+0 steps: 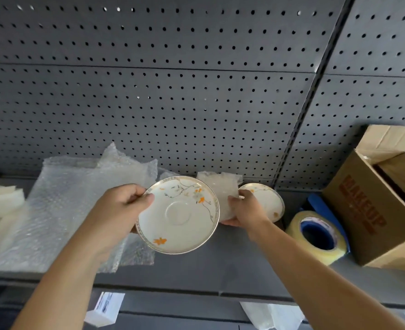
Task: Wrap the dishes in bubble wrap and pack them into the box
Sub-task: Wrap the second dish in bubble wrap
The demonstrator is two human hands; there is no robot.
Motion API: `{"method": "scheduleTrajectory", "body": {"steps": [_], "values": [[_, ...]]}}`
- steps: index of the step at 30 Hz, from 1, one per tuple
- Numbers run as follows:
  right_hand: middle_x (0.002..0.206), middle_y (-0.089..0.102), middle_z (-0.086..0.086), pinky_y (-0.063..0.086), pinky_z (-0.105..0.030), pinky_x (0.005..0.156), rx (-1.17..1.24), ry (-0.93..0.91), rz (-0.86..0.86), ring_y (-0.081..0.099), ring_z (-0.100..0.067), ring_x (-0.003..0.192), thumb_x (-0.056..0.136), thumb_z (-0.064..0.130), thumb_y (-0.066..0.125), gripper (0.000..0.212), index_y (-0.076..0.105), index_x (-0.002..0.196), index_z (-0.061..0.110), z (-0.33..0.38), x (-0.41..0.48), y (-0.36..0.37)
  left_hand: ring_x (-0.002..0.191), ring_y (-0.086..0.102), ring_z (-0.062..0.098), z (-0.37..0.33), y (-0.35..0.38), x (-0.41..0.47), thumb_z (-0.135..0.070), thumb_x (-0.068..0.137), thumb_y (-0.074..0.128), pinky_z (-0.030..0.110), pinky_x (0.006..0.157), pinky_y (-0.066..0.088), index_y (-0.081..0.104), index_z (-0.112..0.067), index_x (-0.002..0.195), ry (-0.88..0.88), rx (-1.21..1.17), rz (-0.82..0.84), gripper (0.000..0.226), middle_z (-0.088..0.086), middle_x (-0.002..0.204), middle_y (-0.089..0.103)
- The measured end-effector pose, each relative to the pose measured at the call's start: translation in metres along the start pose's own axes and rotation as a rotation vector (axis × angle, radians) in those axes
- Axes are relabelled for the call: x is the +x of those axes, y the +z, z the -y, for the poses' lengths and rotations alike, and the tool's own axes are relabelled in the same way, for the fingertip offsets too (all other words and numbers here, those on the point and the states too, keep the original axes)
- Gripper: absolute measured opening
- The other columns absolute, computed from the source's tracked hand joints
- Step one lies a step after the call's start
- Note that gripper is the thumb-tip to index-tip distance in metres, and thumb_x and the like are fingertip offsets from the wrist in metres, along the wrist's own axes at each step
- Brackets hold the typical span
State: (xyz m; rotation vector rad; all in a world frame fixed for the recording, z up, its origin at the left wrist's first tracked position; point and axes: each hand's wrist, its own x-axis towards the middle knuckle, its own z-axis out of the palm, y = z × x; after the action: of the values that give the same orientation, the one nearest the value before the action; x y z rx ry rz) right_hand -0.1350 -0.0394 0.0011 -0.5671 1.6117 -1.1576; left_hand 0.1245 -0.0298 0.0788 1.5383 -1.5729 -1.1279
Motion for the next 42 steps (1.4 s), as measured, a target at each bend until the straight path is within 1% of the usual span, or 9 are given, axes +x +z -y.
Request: {"method": "scheduleTrajectory", "body": {"steps": [5, 8, 11, 17, 21, 24, 27, 37, 42], "values": [[0.129, 0.055, -0.016, 0.045, -0.008, 0.046, -0.485, -0.26, -0.087, 0.056, -0.02, 0.086, 0.102, 0.017, 0.052, 0.044, 0.04, 0.143, 0.006, -0.005, 0.004, -0.001, 0.066, 0.061, 0.014, 0.012, 0.02, -0.006, -0.023, 0.099, 0.064, 0.032, 0.06, 0.052, 0.072, -0.019, 0.086, -0.009, 0.02, 0.072, 0.016, 0.007, 0.076, 0.072], [0.135, 0.048, -0.014, 0.05, -0.029, 0.075, -0.894, -0.397, -0.192, 0.062, -0.032, 0.099, 0.102, 0.032, 0.052, 0.047, 0.045, 0.142, 0.008, -0.006, 0.009, -0.006, 0.067, 0.058, 0.016, 0.023, 0.035, -0.007, -0.027, 0.099, 0.065, 0.036, 0.065, 0.048, 0.071, -0.021, 0.086, -0.018, 0.037, 0.105, 0.015, 0.009, 0.079, 0.071], [0.14, 0.045, -0.01, 0.05, -0.037, 0.074, -1.103, -0.358, -0.2, 0.066, -0.034, 0.103, 0.102, 0.043, 0.049, 0.049, 0.049, 0.141, 0.012, -0.005, 0.012, -0.011, 0.067, 0.058, 0.012, 0.03, 0.052, -0.007, -0.027, 0.099, 0.064, 0.033, 0.068, 0.046, 0.07, -0.022, 0.084, -0.022, 0.045, 0.118, 0.016, 0.001, 0.076, 0.072], [0.125, 0.057, 0.0, 0.053, -0.033, 0.075, -0.828, -0.463, -0.208, 0.061, -0.012, 0.079, 0.103, 0.032, 0.047, 0.027, 0.063, 0.123, 0.024, -0.003, -0.004, -0.033, 0.063, 0.058, 0.013, 0.044, 0.085, -0.008, -0.025, 0.1, 0.062, 0.041, 0.063, 0.052, 0.067, -0.019, 0.084, -0.04, 0.081, 0.124, 0.018, 0.001, 0.071, 0.069], [0.083, 0.068, 0.006, 0.046, -0.026, 0.063, -0.539, -0.295, 0.009, 0.061, -0.013, 0.069, 0.101, 0.043, 0.048, 0.024, 0.066, 0.097, 0.029, -0.008, -0.041, -0.053, 0.054, 0.052, 0.005, 0.052, 0.103, -0.012, -0.026, 0.101, 0.061, 0.021, 0.052, 0.041, 0.066, -0.019, 0.084, -0.05, 0.141, 0.134, 0.019, -0.006, 0.065, 0.064], [0.069, 0.065, 0.007, 0.044, -0.023, 0.056, -0.589, -0.18, 0.124, 0.058, -0.006, 0.058, 0.097, 0.051, 0.056, 0.03, 0.069, 0.093, 0.025, -0.024, -0.063, -0.067, 0.065, 0.063, 0.015, 0.056, 0.113, -0.014, -0.027, 0.099, 0.063, 0.038, 0.065, 0.056, 0.067, -0.021, 0.083, -0.1, 0.112, 0.15, 0.018, -0.004, 0.071, 0.07], [0.067, 0.065, 0.005, 0.045, -0.017, 0.049, -0.623, -0.148, 0.157, 0.057, -0.001, 0.05, 0.099, 0.027, 0.061, 0.012, 0.069, 0.095, 0.02, -0.041, -0.069, -0.078, 0.081, 0.072, 0.025, 0.059, 0.123, -0.017, -0.028, 0.098, 0.062, 0.051, 0.075, 0.061, 0.068, -0.021, 0.084, -0.134, 0.07, 0.186, 0.017, -0.002, 0.078, 0.074], [0.053, 0.063, 0.003, 0.044, -0.027, 0.047, -0.774, -0.125, 0.016, 0.055, -0.011, 0.04, 0.099, 0.016, 0.061, 0.013, 0.069, 0.089, 0.019, -0.064, -0.052, -0.091, 0.071, 0.076, 0.017, 0.054, 0.112, -0.029, -0.038, 0.101, 0.057, 0.04, 0.072, 0.065, 0.063, -0.023, 0.108, -0.187, 0.024, 0.335, 0.017, -0.002, 0.098, 0.073], [0.059, 0.068, 0.0, 0.045, -0.025, 0.045, -0.847, -0.145, -0.007, 0.059, -0.013, 0.041, 0.097, 0.017, 0.064, 0.008, 0.07, 0.092, 0.02, -0.065, -0.046, -0.089, 0.067, 0.072, 0.018, 0.044, 0.065, -0.04, -0.028, 0.103, 0.057, 0.029, 0.052, 0.053, 0.063, -0.021, 0.108, -0.085, -0.082, 0.254, 0.01, 0.004, 0.09, 0.074]]}}
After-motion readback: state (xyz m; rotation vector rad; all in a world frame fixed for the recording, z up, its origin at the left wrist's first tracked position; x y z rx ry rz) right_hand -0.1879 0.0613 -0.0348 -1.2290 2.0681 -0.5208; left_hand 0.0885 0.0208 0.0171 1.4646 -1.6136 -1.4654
